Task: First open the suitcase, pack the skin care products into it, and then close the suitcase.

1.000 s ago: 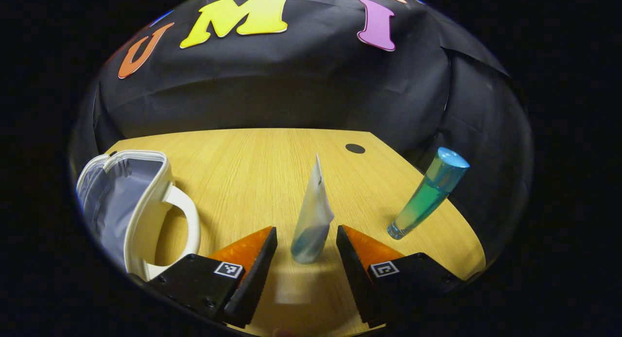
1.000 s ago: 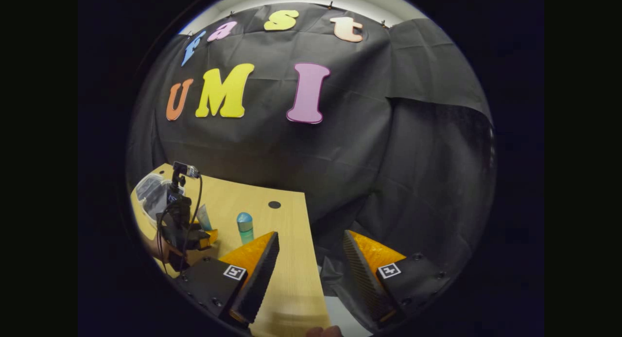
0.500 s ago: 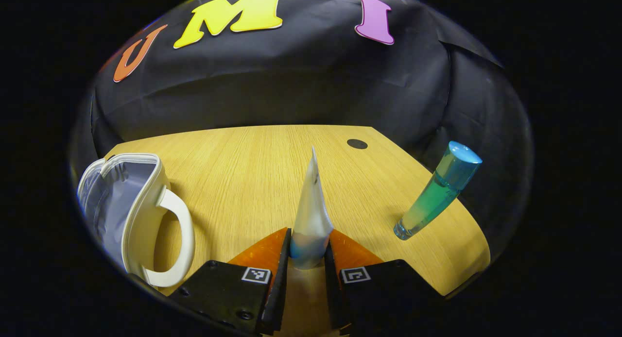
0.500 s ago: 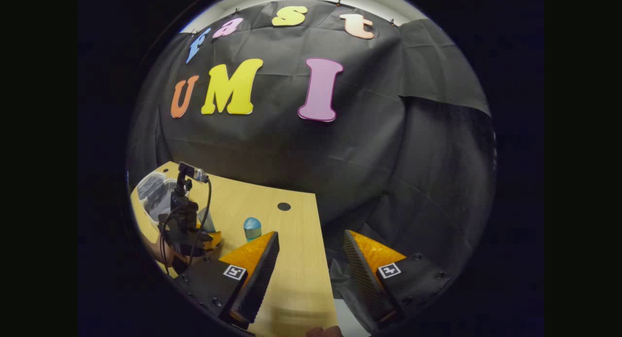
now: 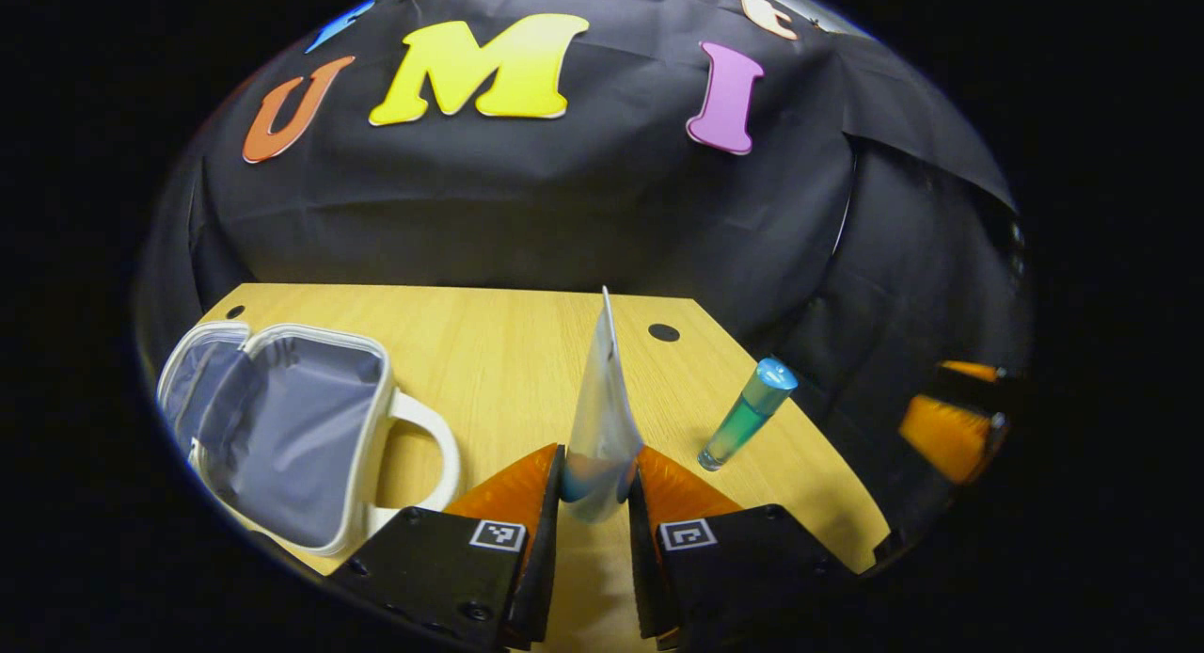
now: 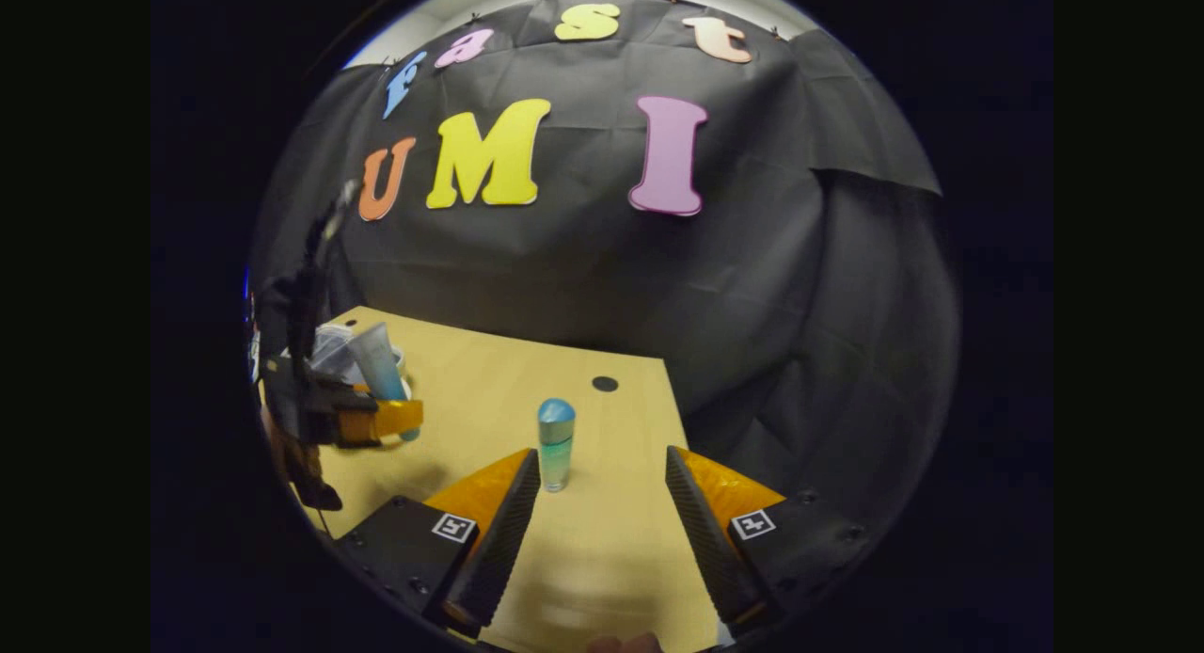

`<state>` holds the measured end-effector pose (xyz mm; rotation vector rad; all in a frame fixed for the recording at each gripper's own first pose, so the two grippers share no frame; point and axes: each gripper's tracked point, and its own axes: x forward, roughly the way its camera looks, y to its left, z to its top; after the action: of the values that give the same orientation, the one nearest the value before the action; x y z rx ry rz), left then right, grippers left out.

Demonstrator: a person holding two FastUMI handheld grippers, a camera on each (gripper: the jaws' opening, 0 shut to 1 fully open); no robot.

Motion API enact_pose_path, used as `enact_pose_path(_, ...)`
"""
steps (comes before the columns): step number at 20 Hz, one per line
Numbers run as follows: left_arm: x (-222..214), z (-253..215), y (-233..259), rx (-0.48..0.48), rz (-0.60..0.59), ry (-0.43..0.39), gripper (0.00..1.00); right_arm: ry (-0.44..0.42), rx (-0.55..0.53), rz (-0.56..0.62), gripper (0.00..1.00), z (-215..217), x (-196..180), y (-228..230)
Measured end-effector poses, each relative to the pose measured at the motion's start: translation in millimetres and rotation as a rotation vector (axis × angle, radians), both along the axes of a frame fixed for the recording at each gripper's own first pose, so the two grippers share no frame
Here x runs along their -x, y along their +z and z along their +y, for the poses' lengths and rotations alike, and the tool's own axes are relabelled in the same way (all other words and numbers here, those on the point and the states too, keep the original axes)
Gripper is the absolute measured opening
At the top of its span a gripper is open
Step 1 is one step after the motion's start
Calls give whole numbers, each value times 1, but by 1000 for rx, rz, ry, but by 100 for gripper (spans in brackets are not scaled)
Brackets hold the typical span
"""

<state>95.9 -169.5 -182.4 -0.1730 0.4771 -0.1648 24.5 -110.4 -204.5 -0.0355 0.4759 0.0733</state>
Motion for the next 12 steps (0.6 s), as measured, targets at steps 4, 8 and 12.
enact_pose_path(4, 28, 30, 26, 21, -7, 62, 37, 5, -79, 66, 80, 20, -27, -52)
enact_pose_path(8, 52, 57, 43, 14, -11, 126, 36, 16, -103, 116, 78, 36, -63, -92)
enact_pose_path(12, 68, 77, 59, 24, -16, 188, 36, 36, -95, 155, 80, 49, -83, -115)
